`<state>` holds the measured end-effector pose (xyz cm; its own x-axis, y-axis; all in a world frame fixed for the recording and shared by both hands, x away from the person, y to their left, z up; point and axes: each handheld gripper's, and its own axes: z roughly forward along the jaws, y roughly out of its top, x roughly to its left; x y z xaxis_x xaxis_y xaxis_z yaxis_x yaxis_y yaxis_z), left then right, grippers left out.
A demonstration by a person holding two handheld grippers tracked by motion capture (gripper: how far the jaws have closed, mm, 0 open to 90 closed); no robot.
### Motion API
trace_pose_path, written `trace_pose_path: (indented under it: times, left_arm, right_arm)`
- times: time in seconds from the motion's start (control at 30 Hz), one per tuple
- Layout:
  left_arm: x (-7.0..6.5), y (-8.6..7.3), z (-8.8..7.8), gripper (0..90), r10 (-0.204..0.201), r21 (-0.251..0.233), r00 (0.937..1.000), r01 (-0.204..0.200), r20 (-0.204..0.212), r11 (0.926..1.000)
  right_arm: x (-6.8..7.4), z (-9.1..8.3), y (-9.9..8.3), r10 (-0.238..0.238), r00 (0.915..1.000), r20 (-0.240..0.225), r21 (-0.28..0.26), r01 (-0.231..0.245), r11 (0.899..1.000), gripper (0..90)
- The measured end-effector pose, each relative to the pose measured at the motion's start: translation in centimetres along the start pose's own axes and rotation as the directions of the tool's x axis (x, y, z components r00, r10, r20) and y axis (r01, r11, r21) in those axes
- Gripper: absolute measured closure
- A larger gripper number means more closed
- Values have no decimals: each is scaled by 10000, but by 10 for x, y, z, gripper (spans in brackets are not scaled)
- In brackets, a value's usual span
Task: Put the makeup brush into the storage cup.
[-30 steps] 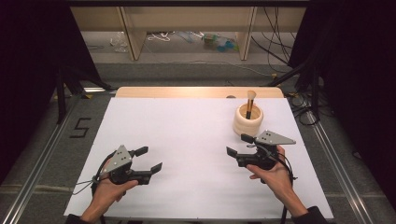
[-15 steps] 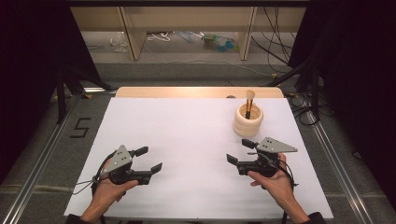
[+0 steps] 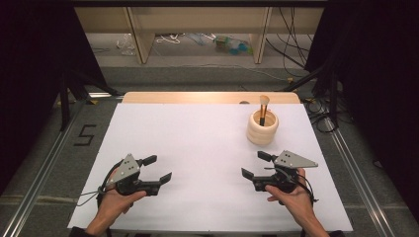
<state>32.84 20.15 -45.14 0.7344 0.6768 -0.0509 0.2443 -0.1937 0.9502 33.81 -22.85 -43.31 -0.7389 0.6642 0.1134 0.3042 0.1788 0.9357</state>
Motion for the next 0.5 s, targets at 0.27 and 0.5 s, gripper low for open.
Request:
trace_pose_path:
  times: [0.27,0.5]
  left_arm:
    - [-1,0,0,198,-106,-19,9999,106,6,9999]
    - [0,0,0,197,63,59,10000,-63,-36,10000]
  right_arm:
    - [2,-6,-4,19,9999,156,132,-21,9999,158]
    - [3,-8,-5,-5,9999,142,-46,6,10000,159]
